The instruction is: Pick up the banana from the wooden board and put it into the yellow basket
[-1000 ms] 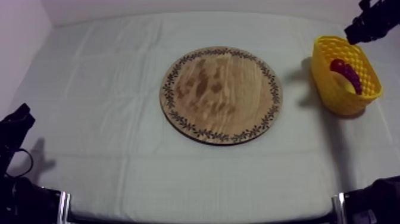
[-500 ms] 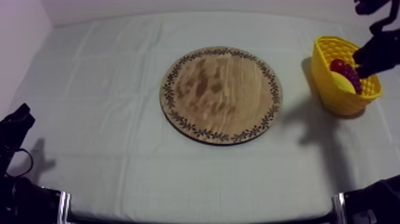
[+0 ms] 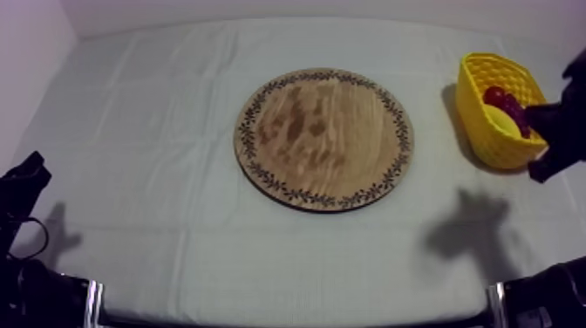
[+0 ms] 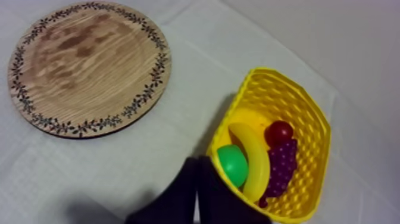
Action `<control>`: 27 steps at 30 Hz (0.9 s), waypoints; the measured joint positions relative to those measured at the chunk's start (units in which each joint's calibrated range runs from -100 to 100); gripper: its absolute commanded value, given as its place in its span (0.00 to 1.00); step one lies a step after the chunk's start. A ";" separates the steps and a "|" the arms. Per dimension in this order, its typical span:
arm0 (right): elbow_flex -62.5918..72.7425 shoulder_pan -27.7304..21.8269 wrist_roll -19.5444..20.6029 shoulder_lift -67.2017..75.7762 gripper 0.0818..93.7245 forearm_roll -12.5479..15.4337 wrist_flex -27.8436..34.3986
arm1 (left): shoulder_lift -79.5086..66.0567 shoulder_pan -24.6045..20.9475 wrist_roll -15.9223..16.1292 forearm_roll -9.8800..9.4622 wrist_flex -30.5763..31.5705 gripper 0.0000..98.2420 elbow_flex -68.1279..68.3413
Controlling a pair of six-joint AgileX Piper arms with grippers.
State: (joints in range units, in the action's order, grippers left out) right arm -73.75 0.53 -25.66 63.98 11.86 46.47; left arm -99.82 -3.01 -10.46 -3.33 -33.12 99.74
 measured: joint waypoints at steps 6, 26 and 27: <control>-9.83 1.14 0.45 10.35 0.00 4.25 -7.74 | 0.00 0.00 0.00 0.00 0.00 0.00 0.00; -23.75 7.39 11.61 31.32 0.00 -6.52 -4.55 | 0.00 0.00 -0.02 0.00 -0.02 0.00 0.00; -24.09 7.49 12.09 31.57 0.00 -7.14 -5.05 | 0.00 0.00 -0.02 0.00 -0.02 0.00 0.00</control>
State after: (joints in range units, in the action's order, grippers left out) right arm -97.85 8.02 -13.56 95.55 4.72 41.42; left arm -99.82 -3.01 -10.49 -3.33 -33.14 99.74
